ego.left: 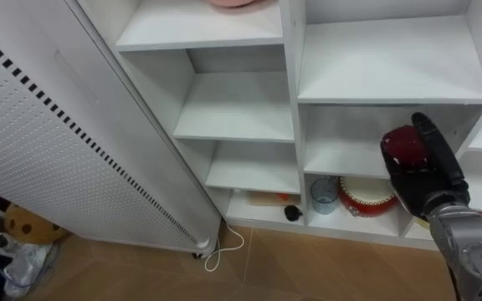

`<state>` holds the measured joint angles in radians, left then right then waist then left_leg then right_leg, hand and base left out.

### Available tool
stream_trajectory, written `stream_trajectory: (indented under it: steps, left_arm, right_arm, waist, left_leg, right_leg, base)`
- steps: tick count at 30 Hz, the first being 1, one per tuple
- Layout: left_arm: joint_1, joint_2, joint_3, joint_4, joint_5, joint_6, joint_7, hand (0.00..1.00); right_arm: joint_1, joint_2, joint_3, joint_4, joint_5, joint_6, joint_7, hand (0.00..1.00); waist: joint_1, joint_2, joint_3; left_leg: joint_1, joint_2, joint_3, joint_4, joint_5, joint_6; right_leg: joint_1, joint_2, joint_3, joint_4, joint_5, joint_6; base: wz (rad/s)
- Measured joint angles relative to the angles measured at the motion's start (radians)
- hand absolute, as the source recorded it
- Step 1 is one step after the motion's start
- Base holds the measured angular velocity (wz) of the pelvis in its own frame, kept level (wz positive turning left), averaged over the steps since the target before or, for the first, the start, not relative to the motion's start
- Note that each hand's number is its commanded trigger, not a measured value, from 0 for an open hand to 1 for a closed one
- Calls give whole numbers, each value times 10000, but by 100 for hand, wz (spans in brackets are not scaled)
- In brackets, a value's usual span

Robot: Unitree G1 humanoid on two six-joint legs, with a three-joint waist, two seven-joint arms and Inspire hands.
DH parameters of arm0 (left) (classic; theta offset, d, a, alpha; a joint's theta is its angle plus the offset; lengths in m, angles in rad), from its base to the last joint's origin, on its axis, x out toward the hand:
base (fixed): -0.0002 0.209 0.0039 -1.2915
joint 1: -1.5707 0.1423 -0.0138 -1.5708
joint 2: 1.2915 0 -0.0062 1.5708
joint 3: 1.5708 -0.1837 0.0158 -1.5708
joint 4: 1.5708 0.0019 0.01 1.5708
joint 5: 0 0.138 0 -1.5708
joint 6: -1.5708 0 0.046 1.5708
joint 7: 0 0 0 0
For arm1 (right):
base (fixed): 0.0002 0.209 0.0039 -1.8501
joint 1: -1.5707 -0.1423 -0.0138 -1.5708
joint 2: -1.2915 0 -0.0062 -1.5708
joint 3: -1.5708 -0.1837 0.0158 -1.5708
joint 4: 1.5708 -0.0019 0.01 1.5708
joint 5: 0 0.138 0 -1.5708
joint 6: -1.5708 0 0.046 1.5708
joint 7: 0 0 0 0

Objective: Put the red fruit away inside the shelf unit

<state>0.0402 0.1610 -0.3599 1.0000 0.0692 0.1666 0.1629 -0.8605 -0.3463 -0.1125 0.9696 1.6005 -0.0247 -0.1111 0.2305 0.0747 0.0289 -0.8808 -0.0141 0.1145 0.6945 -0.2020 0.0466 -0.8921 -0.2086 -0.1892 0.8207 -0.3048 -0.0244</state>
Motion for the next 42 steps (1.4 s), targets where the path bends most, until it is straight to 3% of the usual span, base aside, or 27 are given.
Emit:
stream_trajectory:
  steps: [17, 26, 32, 37, 42]
  left_arm:
    - [34, 3, -28, -9, 3, 31, 1, 0]
    - [189, 79, 2, -387, 2, 33, 7, 0]
    - [314, 118, 5, -348, -109, 36, -2, 0]
    - [319, 181, 117, -254, 13, 15, -230, 0]
    - [275, 184, 794, 230, 18, -52, -520, 0]
  right_arm:
    - [3, 0, 3, 2, -47, 62, -83, 0]
    - [118, 1, 24, 28, -145, 288, -101, 0]
    - [554, 0, 43, 1139, -145, 512, 195, 0]
    - [1425, -3, 12, 1750, -52, 622, 468, 0]
    - [1858, -17, -102, 3067, -306, 707, 1308, 0]
  waist:
    - [-22, 20, -13]
    - [-49, 3, -2]
    - [-57, -70, 52]
    - [-71, -146, 116]
    - [-325, -153, 155]
  left_leg:
    - [40, 27, 122, -56, -1, -1]
    - [392, 87, 224, -219, -19, 12]
    - [1235, 157, 254, -623, -23, 2]
    - [2014, 171, 229, -1014, -52, -57]
    - [2884, 192, 134, -1477, -40, -107]
  right_leg:
    - [28, 26, -14, -59, 8, -15]
    - [418, 27, -63, -170, -36, 9]
    - [1300, 62, -173, -572, -63, 53]
    - [2154, 223, -219, -1095, -64, 116]
    - [3163, 289, -500, -1761, -9, 140]
  base:
    - [0]
    - [1]
    - [0]
    - [0]
    - [3]
